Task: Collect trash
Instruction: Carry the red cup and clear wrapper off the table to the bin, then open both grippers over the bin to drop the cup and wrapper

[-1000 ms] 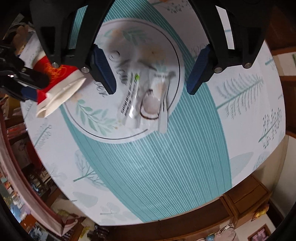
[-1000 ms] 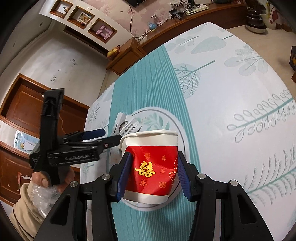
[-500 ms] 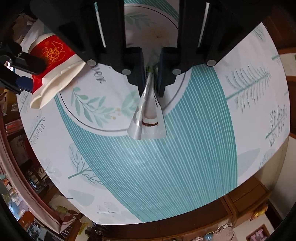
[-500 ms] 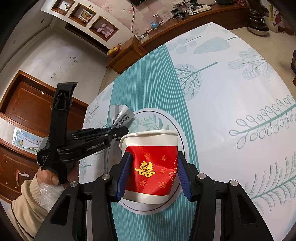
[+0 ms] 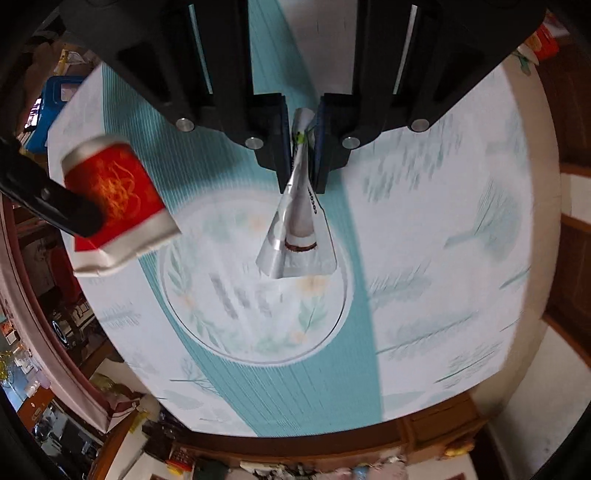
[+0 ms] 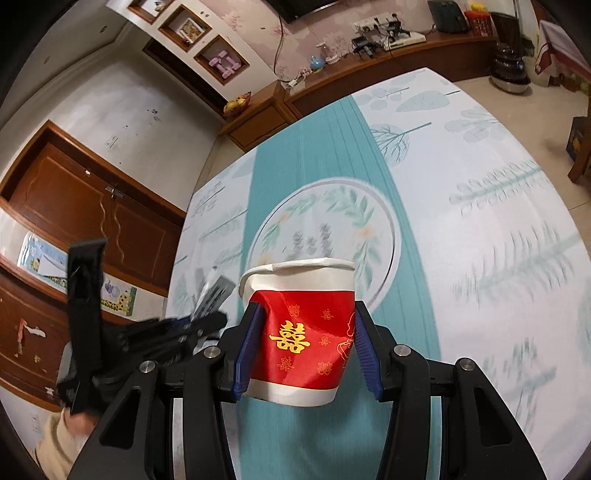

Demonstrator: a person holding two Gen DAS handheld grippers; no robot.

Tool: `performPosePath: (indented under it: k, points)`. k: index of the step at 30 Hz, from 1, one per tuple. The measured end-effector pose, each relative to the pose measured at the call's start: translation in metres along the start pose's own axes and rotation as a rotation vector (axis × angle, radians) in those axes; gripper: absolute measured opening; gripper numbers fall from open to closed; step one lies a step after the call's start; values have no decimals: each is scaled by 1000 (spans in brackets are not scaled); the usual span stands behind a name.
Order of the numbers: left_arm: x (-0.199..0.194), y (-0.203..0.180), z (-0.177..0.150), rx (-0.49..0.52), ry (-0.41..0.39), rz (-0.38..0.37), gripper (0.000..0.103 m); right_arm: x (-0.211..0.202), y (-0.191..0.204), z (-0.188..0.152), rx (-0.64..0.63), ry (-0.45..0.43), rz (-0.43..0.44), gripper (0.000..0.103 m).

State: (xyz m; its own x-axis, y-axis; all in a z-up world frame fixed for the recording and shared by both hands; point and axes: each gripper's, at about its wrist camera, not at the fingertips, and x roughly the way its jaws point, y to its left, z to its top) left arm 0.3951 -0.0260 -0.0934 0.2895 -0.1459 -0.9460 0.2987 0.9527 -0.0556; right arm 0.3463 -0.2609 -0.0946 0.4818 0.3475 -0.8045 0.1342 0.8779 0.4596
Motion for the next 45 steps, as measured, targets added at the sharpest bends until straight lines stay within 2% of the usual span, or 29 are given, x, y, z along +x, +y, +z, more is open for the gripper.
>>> performPosePath:
  k: [2, 9, 12, 20, 24, 27, 31, 36, 38, 40, 42, 44, 45]
  points:
    - [-28, -6, -36, -6, -34, 15, 8, -15, 15, -26, -2, -13, -5, 47]
    - [-98, 2, -156, -37, -94, -47, 8, -67, 57, -137, 3, -67, -40, 47]
    - [-103, 1, -199, -37, -79, -78, 8, -81, 66, -186, 10, -64, -71, 47]
    - [-96, -15, -288, -36, -3, -158, 8, -98, 66, -293, 25, 76, -163, 47]
    - [-72, -30, -324, -43, 34, -183, 8, -85, 47, -334, 16, 142, -228, 47]
    - [-42, -40, -348, -46, 64, -182, 8, -62, 14, -361, 66, 191, -262, 47]
    - [16, -53, -374, -58, 109, -166, 9, -23, -30, -392, 88, 224, -298, 48]
    - [82, -62, -400, -109, 141, -144, 10, 33, -83, -418, 142, 260, -298, 49]
    - [104, -63, -409, -132, 139, -134, 18, 52, -102, -427, 155, 258, -291, 49]
    - [128, -62, -418, -162, 151, -132, 42, 73, -122, -434, 188, 261, -270, 51]
    - [145, -63, -425, -192, 162, -131, 54, 92, -138, -443, 217, 293, -251, 68]
    - [160, -61, -434, -230, 167, -131, 61, 108, -151, -450, 233, 306, -252, 76]
    - [166, -61, -438, -244, 178, -137, 63, 113, -154, -453, 234, 310, -249, 77]
